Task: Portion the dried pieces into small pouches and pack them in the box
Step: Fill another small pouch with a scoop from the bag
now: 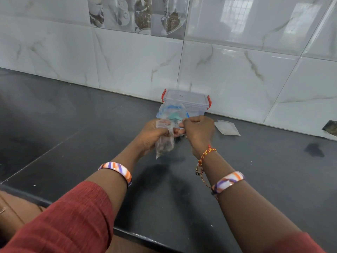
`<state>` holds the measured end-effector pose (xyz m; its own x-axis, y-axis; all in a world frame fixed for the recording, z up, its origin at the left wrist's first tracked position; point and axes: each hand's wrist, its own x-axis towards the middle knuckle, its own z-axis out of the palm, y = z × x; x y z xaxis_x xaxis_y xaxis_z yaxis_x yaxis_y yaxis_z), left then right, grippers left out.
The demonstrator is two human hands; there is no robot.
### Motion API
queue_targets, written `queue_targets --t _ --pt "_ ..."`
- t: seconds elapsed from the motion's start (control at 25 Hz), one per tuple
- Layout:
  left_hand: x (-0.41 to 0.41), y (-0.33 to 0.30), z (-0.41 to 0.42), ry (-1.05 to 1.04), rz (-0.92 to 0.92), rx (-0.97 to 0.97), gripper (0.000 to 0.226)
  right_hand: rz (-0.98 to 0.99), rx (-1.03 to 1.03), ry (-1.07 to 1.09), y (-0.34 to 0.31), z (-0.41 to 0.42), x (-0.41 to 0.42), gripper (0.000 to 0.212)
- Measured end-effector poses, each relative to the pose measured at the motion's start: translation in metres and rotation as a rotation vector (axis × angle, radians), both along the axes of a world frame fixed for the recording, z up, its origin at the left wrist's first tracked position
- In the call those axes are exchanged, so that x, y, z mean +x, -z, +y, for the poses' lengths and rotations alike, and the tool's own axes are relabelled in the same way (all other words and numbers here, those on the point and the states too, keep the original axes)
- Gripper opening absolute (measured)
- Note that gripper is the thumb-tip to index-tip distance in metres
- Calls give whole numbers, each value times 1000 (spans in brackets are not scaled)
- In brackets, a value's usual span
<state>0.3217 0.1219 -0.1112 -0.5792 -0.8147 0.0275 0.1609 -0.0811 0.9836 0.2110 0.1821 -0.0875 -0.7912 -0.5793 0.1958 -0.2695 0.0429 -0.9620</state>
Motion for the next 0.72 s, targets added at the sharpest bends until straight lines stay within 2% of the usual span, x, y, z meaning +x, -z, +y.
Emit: queue_targets --t 0.08,0.16,0.32,0.4,0.52,0.56,0.64,0.72 --pt "1 11 -1 68 8 42 31 -37 -11 34 9 -17 1 9" --pt "1 21 1 93 43 83 30 -22 -27 44 13 -25 -1 15" --pt "-5 35 7 -49 178 263 17 3 -49 40 17 -5 -5 29" --pt "-13 40 13 -85 268 334 15 -26 -13 -91 31 17 -9 29" --pt "-29 43 29 -100 320 356 17 -183 18 -398 56 56 -13 7" --pt "-35 44 36 -112 317 356 14 -188 6 -425 60 67 -17 3" --pt "-44 46 48 -123 290 352 7 -173 -33 -402 63 79 -27 9" --pt "-55 47 61 -91 238 328 10 -191 -95 -358 65 85 -36 9"
